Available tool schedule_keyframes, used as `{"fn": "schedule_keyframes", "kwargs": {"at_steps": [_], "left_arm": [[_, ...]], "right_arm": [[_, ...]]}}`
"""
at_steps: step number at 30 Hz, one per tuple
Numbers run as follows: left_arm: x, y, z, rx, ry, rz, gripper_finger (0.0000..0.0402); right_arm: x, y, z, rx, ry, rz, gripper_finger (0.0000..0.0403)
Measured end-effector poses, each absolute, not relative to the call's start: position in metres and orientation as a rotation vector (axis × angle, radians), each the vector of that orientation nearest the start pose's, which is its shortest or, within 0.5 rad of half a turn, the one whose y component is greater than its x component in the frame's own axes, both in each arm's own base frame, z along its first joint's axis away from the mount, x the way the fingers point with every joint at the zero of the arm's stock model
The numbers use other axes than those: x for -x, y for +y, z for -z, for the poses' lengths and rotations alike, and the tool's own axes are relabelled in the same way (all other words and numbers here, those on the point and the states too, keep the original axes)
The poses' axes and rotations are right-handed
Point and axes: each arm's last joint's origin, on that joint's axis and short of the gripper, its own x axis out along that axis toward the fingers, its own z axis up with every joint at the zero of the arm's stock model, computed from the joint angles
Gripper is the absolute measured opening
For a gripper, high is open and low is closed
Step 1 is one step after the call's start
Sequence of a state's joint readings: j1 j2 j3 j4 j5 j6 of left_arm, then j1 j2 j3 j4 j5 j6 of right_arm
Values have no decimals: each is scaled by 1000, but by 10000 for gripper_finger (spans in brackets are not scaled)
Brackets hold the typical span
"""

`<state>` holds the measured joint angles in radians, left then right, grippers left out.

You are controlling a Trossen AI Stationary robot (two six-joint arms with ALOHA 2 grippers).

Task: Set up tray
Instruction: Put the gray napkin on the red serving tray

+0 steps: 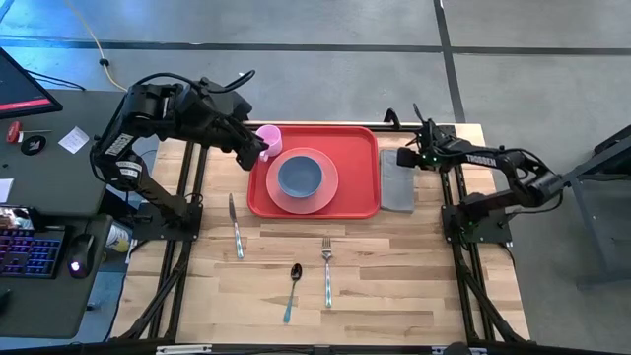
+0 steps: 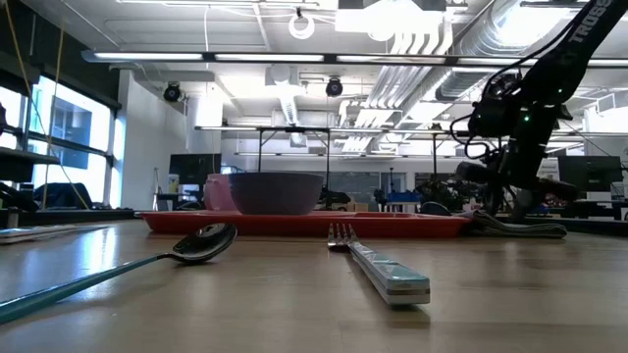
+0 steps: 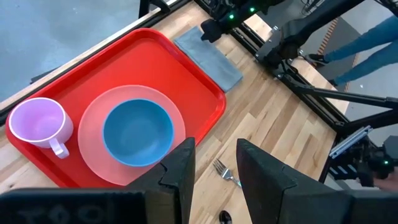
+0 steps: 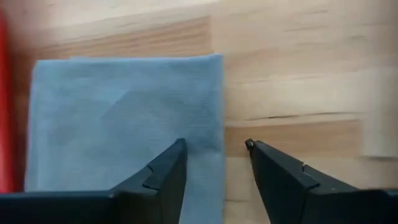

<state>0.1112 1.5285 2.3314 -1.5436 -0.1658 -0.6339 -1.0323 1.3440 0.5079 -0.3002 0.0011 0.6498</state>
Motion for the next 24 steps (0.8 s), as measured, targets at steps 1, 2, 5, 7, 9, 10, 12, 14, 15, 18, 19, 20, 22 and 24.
{"fn": "schedule_keyframes", "kwargs": {"at_steps": [1,2,5,7,9,10,12,14,15,18,19,20,22,24], "left_arm": [[-205,28,-520,580,633,-490,152],[-206,28,-520,580,633,-490,152],[-206,28,-520,584,632,-492,152],[-206,28,-520,599,629,-497,152],[-206,28,-520,609,626,-500,152],[-206,28,-520,612,626,-501,152],[-206,28,-520,615,625,-502,152],[-206,28,-520,623,624,-505,152],[-206,28,-520,626,623,-506,152],[-206,28,-520,627,622,-506,152],[-206,28,-520,627,622,-506,152],[-206,28,-520,627,622,-507,152],[-206,28,-520,627,622,-506,152],[-206,28,-520,627,618,-506,152]], "right_arm": [[-110,-182,-129,-1129,715,1232,166],[-113,-183,-128,-1136,716,1206,163],[-119,-183,-118,-1159,751,1167,156],[-120,-183,-115,-1168,772,1158,152],[-121,-184,-114,-1176,769,1144,150],[-121,-184,-114,-1179,763,1135,149],[-122,-184,-117,-1199,731,1081,150],[-123,-183,-120,-1214,702,1041,152],[-123,-183,-121,-1220,693,1044,153],[-122,-183,-122,-1218,697,1038,150],[-122,-183,-121,-1219,699,1031,148],[-123,-183,-121,-1214,702,1025,145],[-123,-182,-121,-1209,710,1005,137],[-123,-182,-121,-1205,720,988,126]]}}
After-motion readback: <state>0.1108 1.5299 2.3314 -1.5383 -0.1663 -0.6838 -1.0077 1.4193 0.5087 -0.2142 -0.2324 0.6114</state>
